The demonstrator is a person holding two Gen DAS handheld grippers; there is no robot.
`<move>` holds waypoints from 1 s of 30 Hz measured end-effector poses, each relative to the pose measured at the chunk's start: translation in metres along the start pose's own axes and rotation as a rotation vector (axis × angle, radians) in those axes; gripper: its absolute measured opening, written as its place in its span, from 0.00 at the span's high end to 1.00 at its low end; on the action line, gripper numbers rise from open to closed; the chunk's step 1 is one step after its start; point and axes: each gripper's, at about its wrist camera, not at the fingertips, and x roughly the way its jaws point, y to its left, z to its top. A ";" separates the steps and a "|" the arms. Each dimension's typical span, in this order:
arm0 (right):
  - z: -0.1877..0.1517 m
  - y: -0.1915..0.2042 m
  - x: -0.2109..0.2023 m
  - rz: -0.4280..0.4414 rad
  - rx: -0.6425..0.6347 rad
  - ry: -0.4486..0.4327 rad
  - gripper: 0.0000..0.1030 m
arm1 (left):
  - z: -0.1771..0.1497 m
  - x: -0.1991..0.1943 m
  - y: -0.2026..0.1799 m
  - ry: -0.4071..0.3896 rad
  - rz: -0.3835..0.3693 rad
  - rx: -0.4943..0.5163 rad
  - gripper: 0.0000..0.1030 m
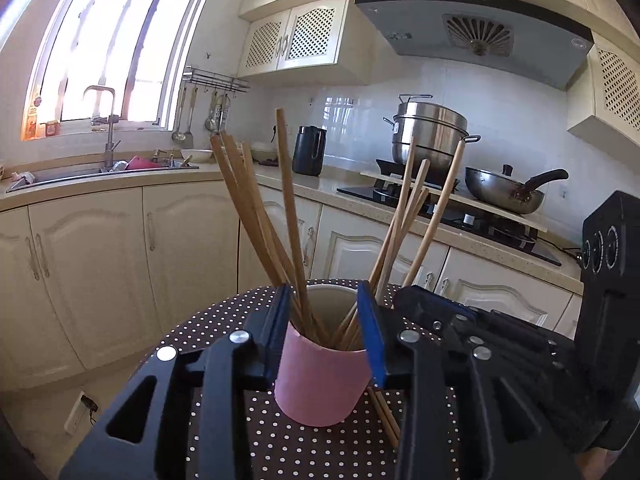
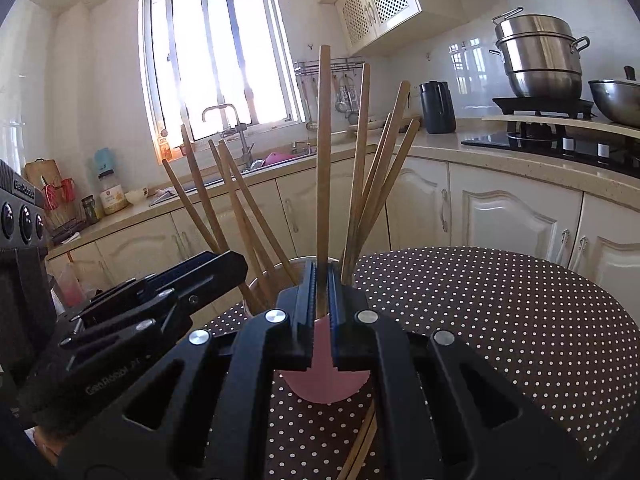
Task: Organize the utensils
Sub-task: 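Open both grippers and withdraw them from the pink cup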
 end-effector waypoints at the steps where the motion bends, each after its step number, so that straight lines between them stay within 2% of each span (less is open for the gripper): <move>1: 0.000 0.001 -0.001 -0.003 -0.001 0.000 0.93 | 0.000 -0.002 0.000 0.003 -0.003 -0.002 0.65; 6: 0.003 0.001 -0.007 -0.012 0.014 -0.003 0.92 | 0.004 -0.015 -0.002 -0.003 -0.015 -0.005 0.53; 9: 0.005 0.003 -0.014 -0.017 0.019 -0.008 0.89 | 0.006 -0.025 -0.005 -0.017 -0.017 0.004 0.44; 13: 0.008 0.007 -0.025 -0.029 0.016 -0.023 0.70 | 0.010 -0.038 -0.009 -0.033 -0.015 0.008 0.42; 16: 0.010 0.009 -0.038 -0.061 0.015 -0.049 0.51 | 0.012 -0.047 -0.010 -0.038 -0.015 0.008 0.37; 30: 0.015 0.018 -0.086 -0.073 0.015 -0.052 0.44 | 0.011 -0.093 -0.013 -0.046 0.010 0.024 0.31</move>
